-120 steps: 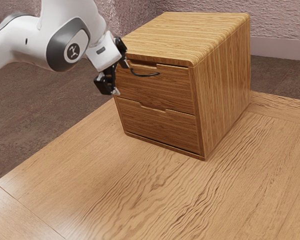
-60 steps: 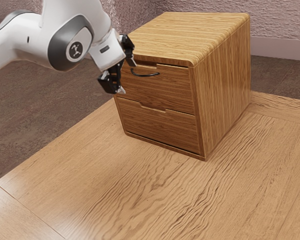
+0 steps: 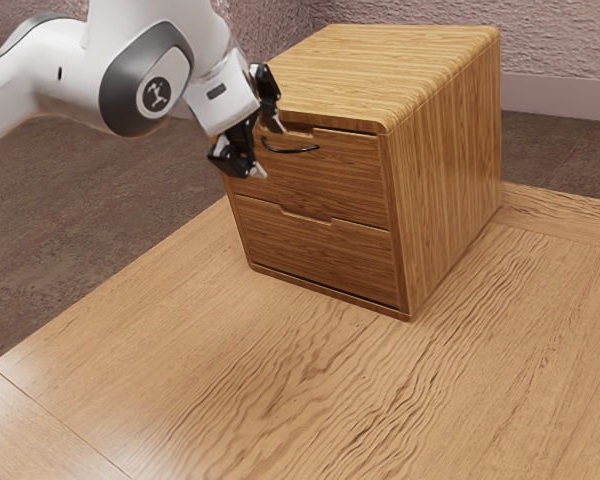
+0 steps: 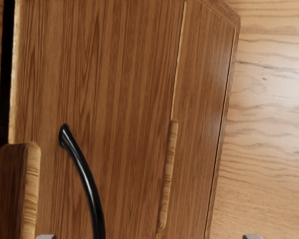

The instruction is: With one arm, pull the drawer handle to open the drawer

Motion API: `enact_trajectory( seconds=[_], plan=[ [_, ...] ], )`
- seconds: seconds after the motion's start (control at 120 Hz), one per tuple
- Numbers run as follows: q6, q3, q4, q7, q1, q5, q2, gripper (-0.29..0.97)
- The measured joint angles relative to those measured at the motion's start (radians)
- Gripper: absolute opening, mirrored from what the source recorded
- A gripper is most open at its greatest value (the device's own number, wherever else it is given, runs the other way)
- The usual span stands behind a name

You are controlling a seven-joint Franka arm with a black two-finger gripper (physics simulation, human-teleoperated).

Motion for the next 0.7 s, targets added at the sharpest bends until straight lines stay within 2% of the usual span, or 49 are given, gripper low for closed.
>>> enact_trajectory(
  seconds=[0.7],
  plan=[
    [0.026, -0.03, 0.013, 0.0, -0.001, 0.0, 0.005, 0.35]
  ],
)
